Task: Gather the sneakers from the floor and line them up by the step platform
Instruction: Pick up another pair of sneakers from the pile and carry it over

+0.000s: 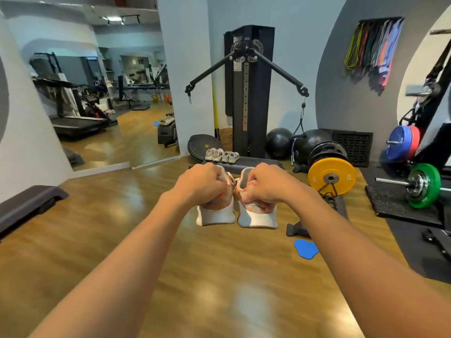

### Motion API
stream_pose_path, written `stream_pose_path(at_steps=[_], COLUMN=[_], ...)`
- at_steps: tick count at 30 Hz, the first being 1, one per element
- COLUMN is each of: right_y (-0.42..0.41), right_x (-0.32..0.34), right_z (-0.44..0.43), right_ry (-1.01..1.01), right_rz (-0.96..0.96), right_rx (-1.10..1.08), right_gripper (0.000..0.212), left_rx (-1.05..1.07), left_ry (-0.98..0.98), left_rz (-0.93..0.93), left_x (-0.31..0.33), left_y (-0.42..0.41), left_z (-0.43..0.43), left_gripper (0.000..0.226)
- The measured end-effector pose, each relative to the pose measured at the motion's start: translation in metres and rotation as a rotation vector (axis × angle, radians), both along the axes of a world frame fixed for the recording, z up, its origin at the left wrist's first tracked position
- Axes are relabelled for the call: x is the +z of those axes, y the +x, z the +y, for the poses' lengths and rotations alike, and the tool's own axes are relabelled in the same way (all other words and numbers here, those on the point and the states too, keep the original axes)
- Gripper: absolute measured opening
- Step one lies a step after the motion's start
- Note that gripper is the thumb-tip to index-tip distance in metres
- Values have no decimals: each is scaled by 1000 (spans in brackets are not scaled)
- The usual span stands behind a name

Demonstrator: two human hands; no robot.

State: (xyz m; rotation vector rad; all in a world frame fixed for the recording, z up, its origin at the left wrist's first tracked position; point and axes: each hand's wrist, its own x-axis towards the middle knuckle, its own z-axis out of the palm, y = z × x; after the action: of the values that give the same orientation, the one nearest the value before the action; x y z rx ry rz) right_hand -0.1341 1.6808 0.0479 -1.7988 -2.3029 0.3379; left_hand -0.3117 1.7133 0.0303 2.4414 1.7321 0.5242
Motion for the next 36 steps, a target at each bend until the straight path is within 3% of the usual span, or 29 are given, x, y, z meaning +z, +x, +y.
stream_pose_path(at_steps=[9, 14, 18, 23, 31, 36], right_y=[0, 14, 37, 62, 88, 101], right_x=[-12, -20, -37, -45, -72, -106], right_z=[225, 347, 457, 591, 796, 916], right_ry=[-21, -48, -84, -128, -330, -336], right_rz=[82, 96, 81, 113, 217, 190], right_rx=[-210, -303, -311, -303, -320, -370], right_gripper=[23, 17, 28, 11, 24, 13], left_rx=[-150, -208, -193, -178, -213, -265], left_ry=[-38, -64, -70, -71, -141, -241], left_rz=[-15, -7, -52, -20, 12, -23], left_x=[-27, -41, -53, -60, -92, -132], left_y=[4, 26, 39, 61, 91, 106], left_z=[258, 389, 503, 630, 835, 967], left_gripper=[13, 20, 19, 20, 20, 10])
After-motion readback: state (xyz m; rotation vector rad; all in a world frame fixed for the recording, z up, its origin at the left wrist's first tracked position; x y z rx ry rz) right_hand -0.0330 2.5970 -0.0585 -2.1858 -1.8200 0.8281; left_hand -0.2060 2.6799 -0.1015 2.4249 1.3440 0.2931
